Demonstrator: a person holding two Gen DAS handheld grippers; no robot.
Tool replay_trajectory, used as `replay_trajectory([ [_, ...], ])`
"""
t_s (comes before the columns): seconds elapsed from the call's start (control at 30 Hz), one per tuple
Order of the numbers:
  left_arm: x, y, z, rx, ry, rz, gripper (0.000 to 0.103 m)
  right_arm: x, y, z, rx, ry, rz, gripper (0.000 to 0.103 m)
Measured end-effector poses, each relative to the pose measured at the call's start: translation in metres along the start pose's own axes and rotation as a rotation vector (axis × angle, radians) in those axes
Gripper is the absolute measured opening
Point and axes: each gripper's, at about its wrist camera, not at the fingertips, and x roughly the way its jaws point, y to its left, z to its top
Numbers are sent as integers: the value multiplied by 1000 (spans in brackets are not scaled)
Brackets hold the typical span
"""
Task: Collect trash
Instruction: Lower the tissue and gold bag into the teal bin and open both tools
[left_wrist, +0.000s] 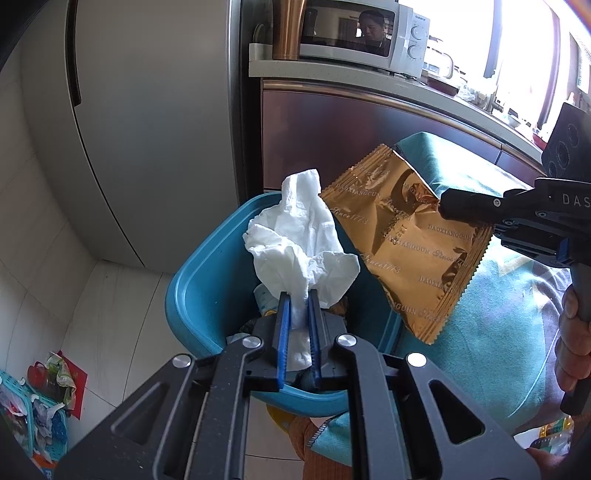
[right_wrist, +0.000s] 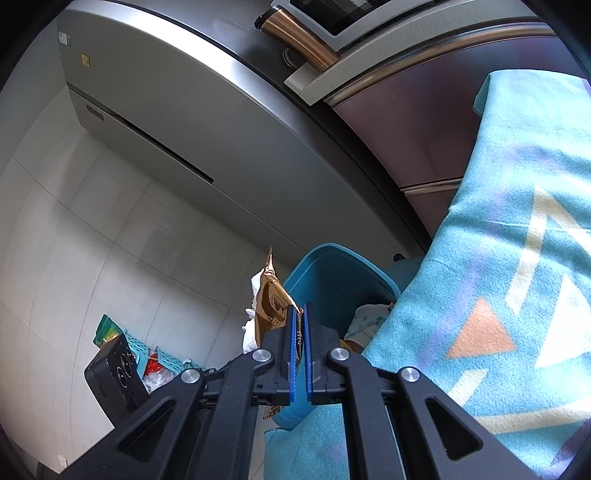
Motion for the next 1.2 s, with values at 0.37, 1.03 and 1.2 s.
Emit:
replay_trajectory([
  [0.37,9,4,-1,-13,17,5,12,11,-2,-1,-2,16,-7,3],
  [1.03,22,10,-4,-43,39,-6,12,26,2,-4,-17,36,-34,7],
  [1.2,19,9,-5,-48,30,-12,14,23,0,-6,-11,32,-32,8],
])
